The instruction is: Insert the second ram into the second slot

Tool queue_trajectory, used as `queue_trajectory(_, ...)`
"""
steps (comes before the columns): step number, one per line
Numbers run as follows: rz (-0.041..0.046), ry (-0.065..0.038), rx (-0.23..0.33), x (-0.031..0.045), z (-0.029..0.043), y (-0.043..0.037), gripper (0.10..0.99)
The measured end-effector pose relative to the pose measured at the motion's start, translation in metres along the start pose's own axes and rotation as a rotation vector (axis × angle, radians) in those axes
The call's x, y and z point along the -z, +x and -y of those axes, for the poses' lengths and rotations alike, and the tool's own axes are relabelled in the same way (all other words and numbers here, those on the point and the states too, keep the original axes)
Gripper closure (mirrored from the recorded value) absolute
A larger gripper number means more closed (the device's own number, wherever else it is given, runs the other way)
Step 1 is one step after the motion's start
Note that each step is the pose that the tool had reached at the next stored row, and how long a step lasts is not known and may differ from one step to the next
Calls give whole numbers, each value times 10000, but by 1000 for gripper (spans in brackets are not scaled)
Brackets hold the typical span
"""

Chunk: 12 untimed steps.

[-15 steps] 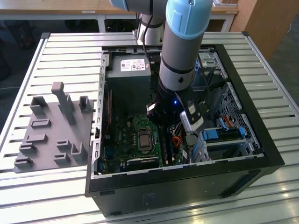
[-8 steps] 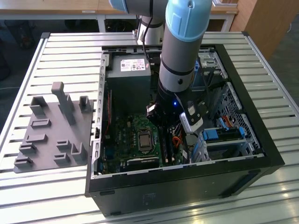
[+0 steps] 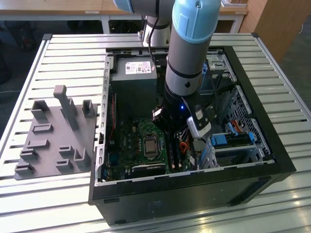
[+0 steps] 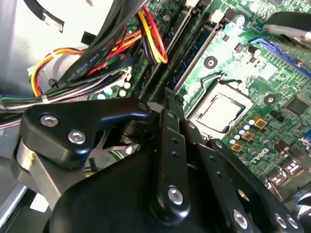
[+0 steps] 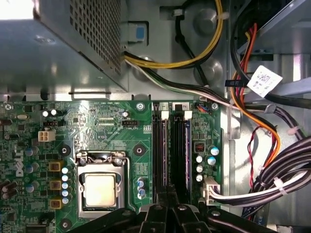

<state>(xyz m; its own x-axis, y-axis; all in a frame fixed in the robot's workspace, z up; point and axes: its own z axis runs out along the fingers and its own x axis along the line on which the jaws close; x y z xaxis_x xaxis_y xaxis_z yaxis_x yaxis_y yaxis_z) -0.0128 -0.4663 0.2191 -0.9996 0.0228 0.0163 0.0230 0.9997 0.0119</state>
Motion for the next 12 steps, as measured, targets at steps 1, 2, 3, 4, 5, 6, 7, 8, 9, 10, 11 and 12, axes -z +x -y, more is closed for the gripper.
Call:
queue_trajectory(1,-7,22,0,30,2,1,980)
queue_trajectory(2,-11,37,0,47,4,2,980)
queue_trajectory(3,-9,31,0,53,3,2,980)
queue_trajectory(4,-11,34,0,63,4,2,980)
queue_trajectory(5,-12,35,0,75,4,2,980)
queue_trajectory(6,-15,35,0,88,3,3,980)
queue_trajectory(7,-20,35,0,101,3,3,980)
queue_trajectory(8,-25,36,0,115,3,3,980)
queue_trajectory(9,-26,37,0,130,3,3,980)
queue_trajectory(10,-27,37,0,147,3,4,980)
queue_trajectory(11,-27,36,0,163,3,4,980)
queue_trajectory(12,-27,37,2,175,3,4,980)
